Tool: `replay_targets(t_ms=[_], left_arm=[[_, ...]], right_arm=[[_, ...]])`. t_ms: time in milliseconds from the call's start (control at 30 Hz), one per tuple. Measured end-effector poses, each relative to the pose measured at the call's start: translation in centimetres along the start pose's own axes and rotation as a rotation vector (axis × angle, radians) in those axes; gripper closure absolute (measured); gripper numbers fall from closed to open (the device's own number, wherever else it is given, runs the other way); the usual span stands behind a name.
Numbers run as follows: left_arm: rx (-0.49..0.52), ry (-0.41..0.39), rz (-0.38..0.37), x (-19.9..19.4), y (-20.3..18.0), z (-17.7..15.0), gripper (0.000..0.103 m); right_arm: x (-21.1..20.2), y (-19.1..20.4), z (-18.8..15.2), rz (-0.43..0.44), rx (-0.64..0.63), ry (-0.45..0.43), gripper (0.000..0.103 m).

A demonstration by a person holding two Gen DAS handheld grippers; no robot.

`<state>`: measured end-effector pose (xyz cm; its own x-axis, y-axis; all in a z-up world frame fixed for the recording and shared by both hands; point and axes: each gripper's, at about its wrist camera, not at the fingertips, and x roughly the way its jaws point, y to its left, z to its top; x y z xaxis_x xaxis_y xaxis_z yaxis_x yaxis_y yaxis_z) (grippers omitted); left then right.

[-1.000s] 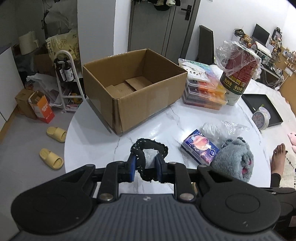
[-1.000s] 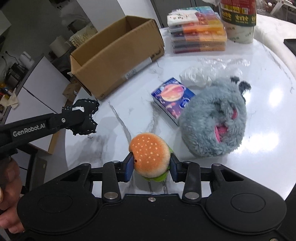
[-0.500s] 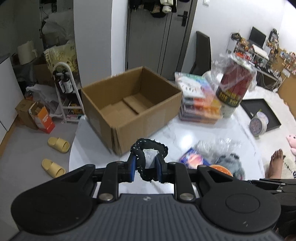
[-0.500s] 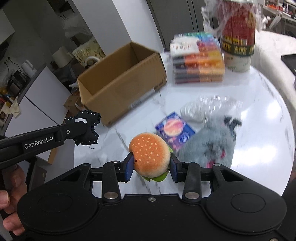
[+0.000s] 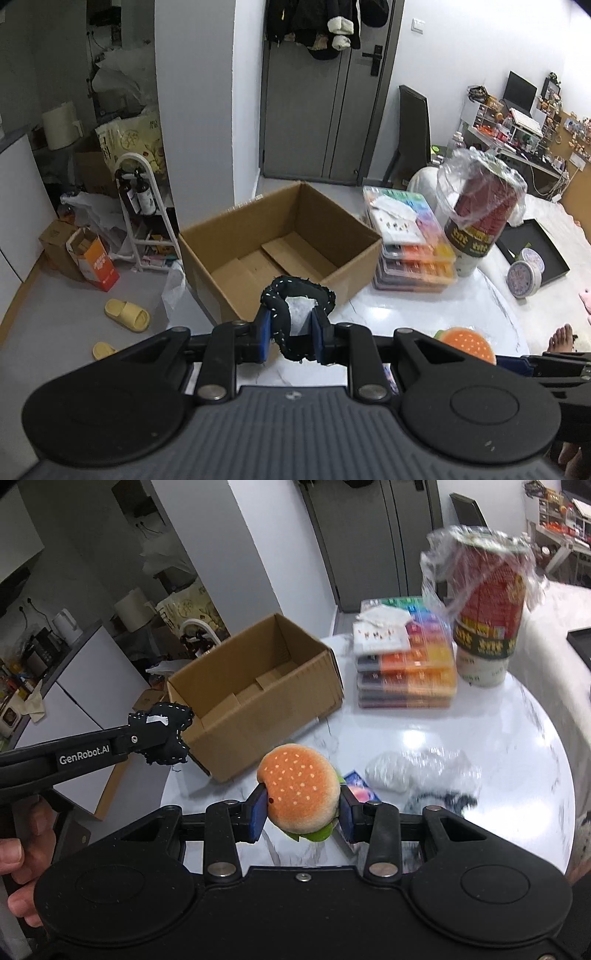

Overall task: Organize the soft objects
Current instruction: 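Lift the black strap with the left gripper while the right gripper lifts the burger plush, then lower the black strap into the cardboard box and open the left gripper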

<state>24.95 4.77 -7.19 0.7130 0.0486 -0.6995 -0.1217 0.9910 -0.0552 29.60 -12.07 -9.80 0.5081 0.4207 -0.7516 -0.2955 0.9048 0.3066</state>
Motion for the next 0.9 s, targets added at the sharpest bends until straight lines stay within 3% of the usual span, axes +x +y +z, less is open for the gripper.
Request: replay_targets(t_ms=[333, 900], left_arm=[[-0.031, -0.03, 0.023, 1.3, 1.6, 2.4, 0.081], [-0.065, 0.068, 0.068, 8.1, 3.8, 4.2, 0.081]], right_arm=[[0.3, 0.5, 2.4, -0.002, -0.035, -0.035, 0.064], [0.9, -0.4, 3.1, 0.004, -0.035, -0.053, 0.064]])
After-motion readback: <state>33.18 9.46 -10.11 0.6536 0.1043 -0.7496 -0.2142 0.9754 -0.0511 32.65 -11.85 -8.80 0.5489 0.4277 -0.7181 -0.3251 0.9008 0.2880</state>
